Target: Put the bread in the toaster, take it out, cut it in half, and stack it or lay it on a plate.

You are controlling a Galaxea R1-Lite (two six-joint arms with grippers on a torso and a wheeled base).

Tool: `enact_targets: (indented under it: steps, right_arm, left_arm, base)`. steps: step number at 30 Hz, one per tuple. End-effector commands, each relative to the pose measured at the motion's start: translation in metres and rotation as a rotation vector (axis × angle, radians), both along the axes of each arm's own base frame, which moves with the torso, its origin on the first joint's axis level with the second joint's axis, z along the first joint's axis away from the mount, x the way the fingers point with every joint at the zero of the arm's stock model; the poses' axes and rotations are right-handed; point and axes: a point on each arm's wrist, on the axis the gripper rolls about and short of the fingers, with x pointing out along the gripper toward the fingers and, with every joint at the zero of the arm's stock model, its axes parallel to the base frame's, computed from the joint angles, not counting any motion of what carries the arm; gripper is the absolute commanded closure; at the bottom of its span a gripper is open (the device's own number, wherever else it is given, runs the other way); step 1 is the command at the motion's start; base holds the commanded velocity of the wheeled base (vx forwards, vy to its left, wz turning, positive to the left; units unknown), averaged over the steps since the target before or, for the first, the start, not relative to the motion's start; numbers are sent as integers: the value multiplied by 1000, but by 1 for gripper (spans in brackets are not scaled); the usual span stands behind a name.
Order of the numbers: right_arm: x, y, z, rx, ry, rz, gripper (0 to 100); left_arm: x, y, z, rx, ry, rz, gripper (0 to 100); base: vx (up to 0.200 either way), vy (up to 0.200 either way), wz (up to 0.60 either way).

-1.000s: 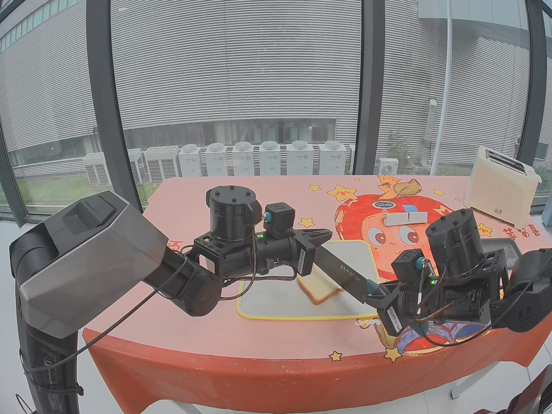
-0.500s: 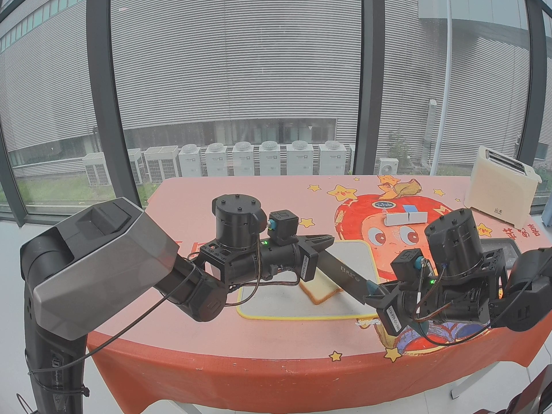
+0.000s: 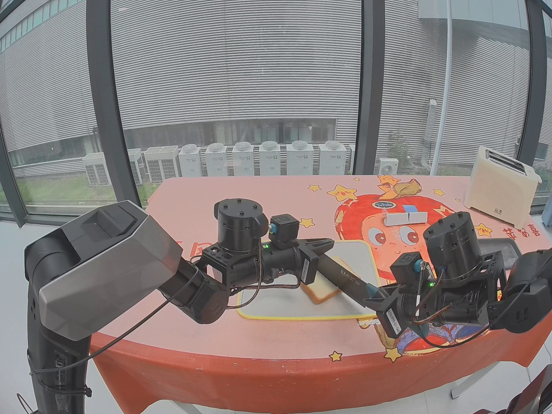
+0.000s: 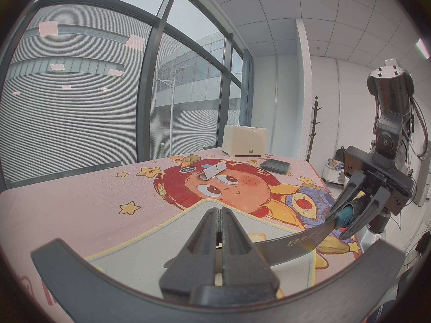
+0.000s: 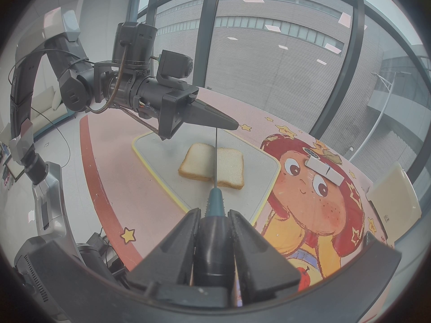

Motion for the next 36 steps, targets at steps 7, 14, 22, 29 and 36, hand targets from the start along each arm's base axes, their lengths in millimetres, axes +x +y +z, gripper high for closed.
enact_targets:
  steps: [7, 14, 22, 29, 36]
  right_arm:
    - [0, 0, -1, 2, 8, -8, 100]
    - [0, 0, -3, 0, 12, -11, 100]
    - [3, 3, 6, 24, -16, -11, 100]
    - [-1, -1, -6, -8, 23, -11, 100]
    - [-2, -1, -6, -7, 22, -11, 100]
  left_arm:
    - [1, -2, 1, -4, -5, -2, 100]
    - [0, 0, -2, 2, 6, 0, 100]
    - [1, -1, -9, -4, 0, -1, 100]
    - [1, -2, -6, -14, -10, -1, 100]
    - [1, -2, -5, -15, -11, -1, 100]
  base:
    - [0, 0, 0]
    - [0, 0, 0]
    - [0, 0, 0]
    - [0, 0, 0]
    - [0, 0, 0]
